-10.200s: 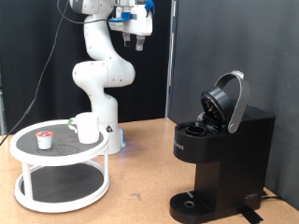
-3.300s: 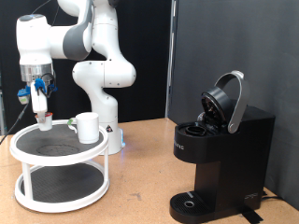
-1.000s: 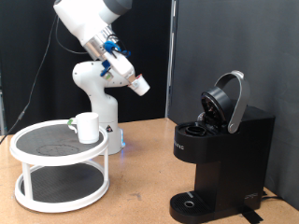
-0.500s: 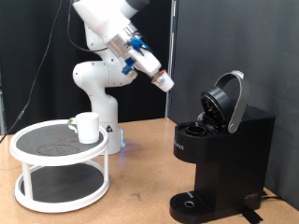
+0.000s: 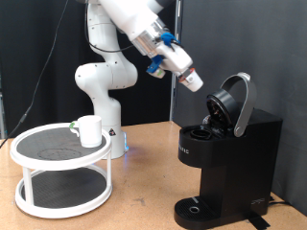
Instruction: Make a cup of coffee with the keurig machine
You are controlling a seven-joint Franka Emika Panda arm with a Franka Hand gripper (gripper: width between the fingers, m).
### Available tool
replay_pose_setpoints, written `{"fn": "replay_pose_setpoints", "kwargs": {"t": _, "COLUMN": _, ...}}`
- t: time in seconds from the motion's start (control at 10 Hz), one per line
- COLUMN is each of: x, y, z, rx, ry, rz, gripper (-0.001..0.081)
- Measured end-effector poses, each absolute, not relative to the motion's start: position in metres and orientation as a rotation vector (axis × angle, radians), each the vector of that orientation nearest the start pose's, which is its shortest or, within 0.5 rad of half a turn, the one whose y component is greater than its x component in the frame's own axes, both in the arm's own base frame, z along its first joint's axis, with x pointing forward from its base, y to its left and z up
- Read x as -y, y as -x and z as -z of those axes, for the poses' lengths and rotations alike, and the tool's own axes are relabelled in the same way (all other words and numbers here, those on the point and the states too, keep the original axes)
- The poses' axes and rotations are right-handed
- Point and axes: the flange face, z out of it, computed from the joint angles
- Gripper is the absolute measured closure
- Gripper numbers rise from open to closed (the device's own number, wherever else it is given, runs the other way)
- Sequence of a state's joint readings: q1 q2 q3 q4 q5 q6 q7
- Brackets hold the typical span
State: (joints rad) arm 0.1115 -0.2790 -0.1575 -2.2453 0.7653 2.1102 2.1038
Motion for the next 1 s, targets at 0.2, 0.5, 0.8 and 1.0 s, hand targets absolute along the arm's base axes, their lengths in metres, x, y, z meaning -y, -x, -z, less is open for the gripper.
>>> {"fn": "replay_pose_setpoints", "kwargs": {"t": 0.2, "x": -0.007, "y": -0.488, "z": -0.506, "rx": -2.435, "ry": 0.797, "rz": -0.731, "gripper": 0.0407}}
{"fn": "replay_pose_setpoints", "kwargs": {"t": 0.5, "x": -0.012, "y": -0.491, "z": -0.488, "rx": -2.495, "ry": 0.799, "rz": -0.690, "gripper": 0.0407}}
{"fn": "replay_pose_setpoints", "kwargs": {"t": 0.8, "x": -0.022, "y": -0.494, "z": -0.463, "rx": -2.555, "ry": 0.835, "rz": -0.651, "gripper": 0.0407}}
{"fn": "replay_pose_setpoints", "kwargs": {"t": 1.0, "x": -0.026, "y": -0.494, "z": -0.449, "rx": -2.576, "ry": 0.853, "rz": -0.633, "gripper": 0.0407}}
